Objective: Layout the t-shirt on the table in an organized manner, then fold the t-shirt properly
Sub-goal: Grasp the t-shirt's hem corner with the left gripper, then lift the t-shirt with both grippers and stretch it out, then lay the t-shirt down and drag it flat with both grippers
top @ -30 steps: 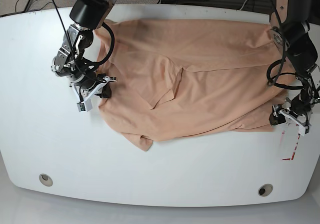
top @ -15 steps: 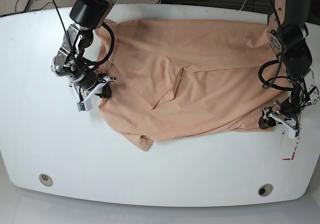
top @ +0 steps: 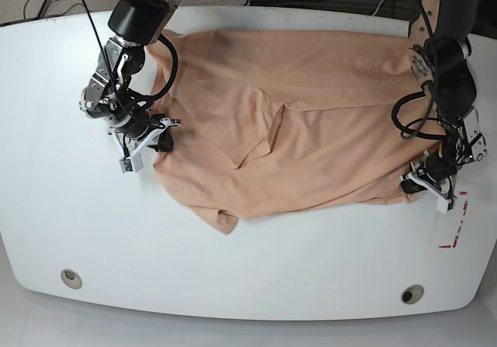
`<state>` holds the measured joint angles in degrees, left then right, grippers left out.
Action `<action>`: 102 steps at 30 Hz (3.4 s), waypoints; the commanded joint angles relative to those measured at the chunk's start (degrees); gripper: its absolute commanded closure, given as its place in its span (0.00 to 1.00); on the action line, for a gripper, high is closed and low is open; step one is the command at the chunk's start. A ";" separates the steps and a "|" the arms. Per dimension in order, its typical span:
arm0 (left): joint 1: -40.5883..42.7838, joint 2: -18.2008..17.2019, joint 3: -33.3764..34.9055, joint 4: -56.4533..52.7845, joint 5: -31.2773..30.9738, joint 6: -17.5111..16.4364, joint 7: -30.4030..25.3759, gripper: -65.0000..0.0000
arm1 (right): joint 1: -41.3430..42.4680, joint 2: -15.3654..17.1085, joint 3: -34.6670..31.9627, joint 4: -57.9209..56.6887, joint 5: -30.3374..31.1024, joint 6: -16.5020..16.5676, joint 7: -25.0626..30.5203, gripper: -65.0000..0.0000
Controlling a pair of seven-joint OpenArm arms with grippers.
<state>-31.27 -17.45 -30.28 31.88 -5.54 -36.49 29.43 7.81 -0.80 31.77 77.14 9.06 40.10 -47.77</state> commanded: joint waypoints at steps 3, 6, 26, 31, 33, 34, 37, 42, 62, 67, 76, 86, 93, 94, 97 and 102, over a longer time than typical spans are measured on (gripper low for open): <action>-0.87 -0.26 -0.27 7.90 0.22 -0.48 2.44 1.00 | 0.76 0.31 -0.08 2.72 -1.02 -0.10 -0.89 0.97; 0.80 -0.26 -0.35 13.18 0.13 -0.56 5.87 1.00 | 0.14 0.31 -0.08 6.06 -1.02 -0.10 -1.24 0.97; -5.35 1.58 -0.18 44.65 -6.81 -0.13 22.39 1.00 | 11.13 8.67 -12.82 15.12 -1.10 -0.10 -1.77 0.97; -11.41 1.23 -0.18 52.12 -8.13 -0.13 27.14 1.00 | 18.52 11.83 -14.05 17.05 -1.02 -0.10 -5.11 0.96; -14.76 1.15 -0.18 54.85 -8.31 -0.13 29.60 1.00 | 22.56 13.33 -15.37 17.49 -1.02 -0.10 -6.87 0.96; -16.07 1.15 -0.18 55.81 -8.31 -0.13 30.31 1.00 | 23.97 13.94 -15.90 17.58 -1.02 -0.10 -7.48 0.96; -21.79 0.97 -0.18 58.63 -8.22 -0.13 32.77 1.00 | 30.74 16.49 -18.01 17.67 -0.84 -0.10 -9.86 0.96; -31.28 -0.70 0.17 60.39 -8.22 -0.13 36.99 1.00 | 42.60 19.04 -19.86 17.67 -0.75 -0.10 -14.69 0.96; -27.77 -2.20 -0.27 65.57 -9.18 -0.56 41.21 0.99 | 40.05 20.71 -19.42 30.06 -0.66 -0.10 -20.23 0.96; -15.90 -2.28 -1.23 70.67 -12.79 -0.56 41.21 1.00 | 26.52 19.83 -16.16 36.39 -0.66 -0.10 -20.23 0.96; 10.12 -2.11 -10.02 74.72 -19.82 -0.56 41.12 1.00 | 1.55 12.27 -7.99 36.92 -0.66 -0.10 -17.07 0.97; 30.17 -2.11 -16.53 74.28 -26.24 -0.56 40.86 1.00 | -15.68 6.56 -6.32 36.83 -0.75 -0.10 -10.30 0.97; 37.46 -2.02 -16.18 74.28 -27.82 -0.56 40.86 1.00 | -18.32 2.69 -6.49 36.83 -0.75 -0.10 -9.33 0.96; 37.82 -1.76 -16.18 74.28 -27.82 -0.56 40.86 1.00 | -18.32 2.34 -6.49 36.83 -0.75 -0.10 -9.33 0.95; 39.22 -0.96 -16.18 74.28 -27.82 -0.56 40.86 1.00 | -16.74 0.49 -6.67 36.83 -0.66 -0.10 -9.33 0.83; 40.19 -0.88 -16.18 74.28 -27.65 -0.56 40.86 1.00 | -13.22 -2.32 -9.66 36.83 -0.93 -0.10 -9.51 0.40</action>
<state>8.91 -17.02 -46.22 105.16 -32.62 -37.10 71.33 -8.05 -2.13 23.88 112.77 6.85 39.88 -58.89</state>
